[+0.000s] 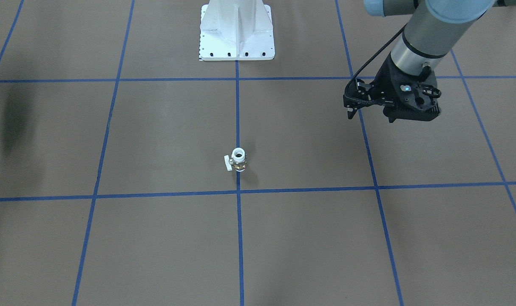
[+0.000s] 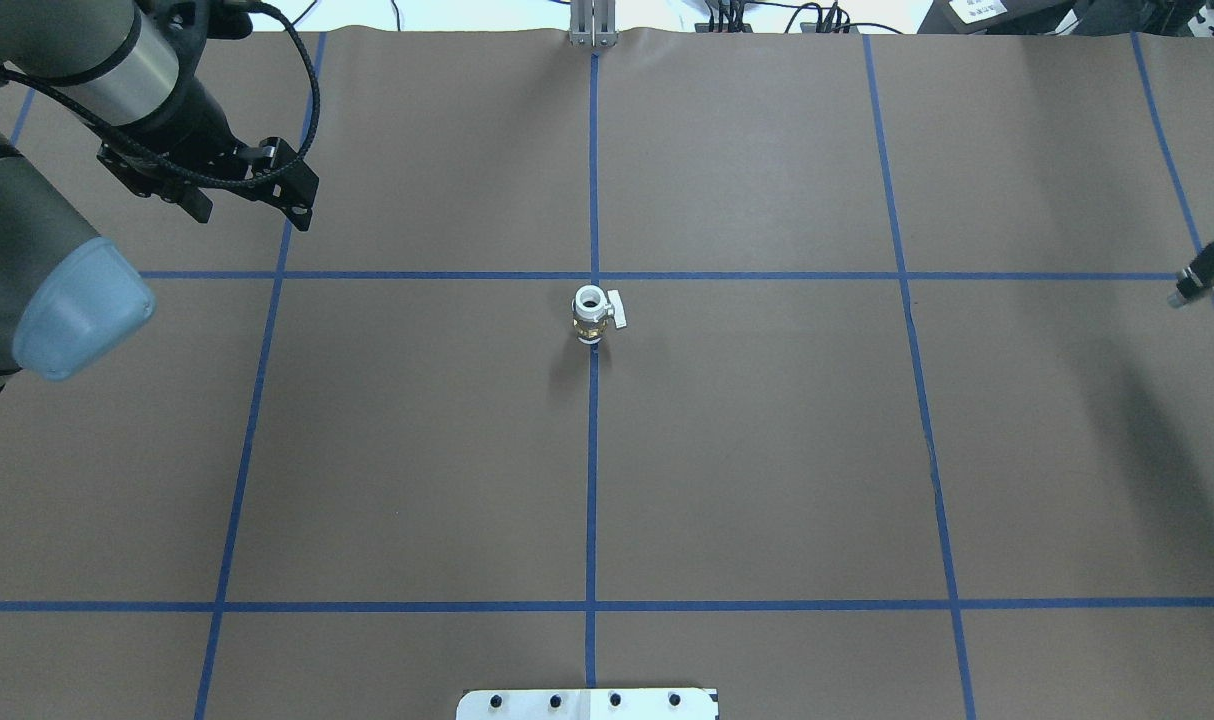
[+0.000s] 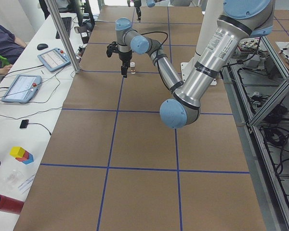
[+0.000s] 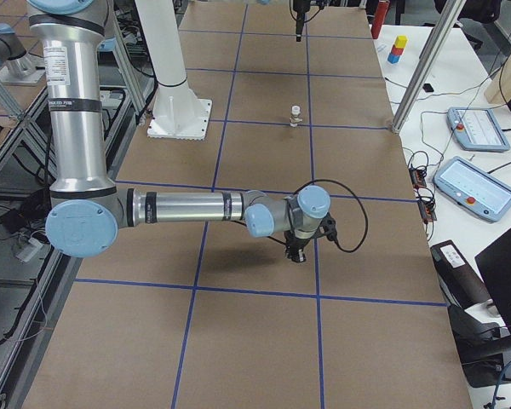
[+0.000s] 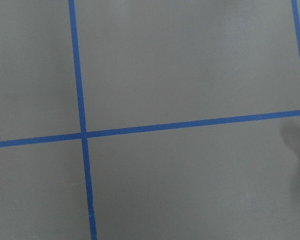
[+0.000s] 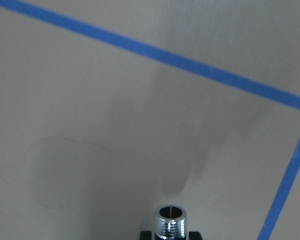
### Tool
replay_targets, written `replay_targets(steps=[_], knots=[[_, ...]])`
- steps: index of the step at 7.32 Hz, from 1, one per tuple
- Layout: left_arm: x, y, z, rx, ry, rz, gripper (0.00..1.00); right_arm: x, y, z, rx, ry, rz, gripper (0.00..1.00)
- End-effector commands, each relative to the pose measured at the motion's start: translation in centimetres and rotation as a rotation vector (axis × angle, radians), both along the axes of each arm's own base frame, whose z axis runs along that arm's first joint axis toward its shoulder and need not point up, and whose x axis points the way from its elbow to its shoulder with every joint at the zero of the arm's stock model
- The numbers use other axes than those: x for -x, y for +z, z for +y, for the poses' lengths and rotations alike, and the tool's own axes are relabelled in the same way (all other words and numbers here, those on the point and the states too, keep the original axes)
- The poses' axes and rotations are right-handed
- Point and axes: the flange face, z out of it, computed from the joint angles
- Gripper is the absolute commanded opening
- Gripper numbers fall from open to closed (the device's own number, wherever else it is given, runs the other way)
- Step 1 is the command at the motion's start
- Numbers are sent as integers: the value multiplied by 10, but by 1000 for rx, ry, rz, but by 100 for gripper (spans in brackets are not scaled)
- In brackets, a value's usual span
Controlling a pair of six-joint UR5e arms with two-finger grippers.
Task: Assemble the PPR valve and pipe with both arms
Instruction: 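Lift the chrome fitting with the right gripper and carry it above the valve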
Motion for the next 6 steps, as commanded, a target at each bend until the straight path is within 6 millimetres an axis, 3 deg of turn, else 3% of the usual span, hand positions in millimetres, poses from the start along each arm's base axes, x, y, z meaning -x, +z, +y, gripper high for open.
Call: replay_targets(steps=[1, 2, 3, 5, 6], knots=[[25, 23, -1, -42, 32, -16, 100, 24, -160, -73, 78, 9, 31, 0], [49, 53, 2, -79, 66, -43, 100, 50, -218, -88, 104, 37, 38, 0], [69, 71, -4, -98, 79, -63, 100, 109, -266, -85, 183, 91, 44, 0], [85, 97, -3, -90, 91, -85, 100, 243, -386, -64, 264, 179, 87, 0], [86, 102, -1, -81, 90, -89, 100, 297, -427, -58, 321, 187, 97, 0]])
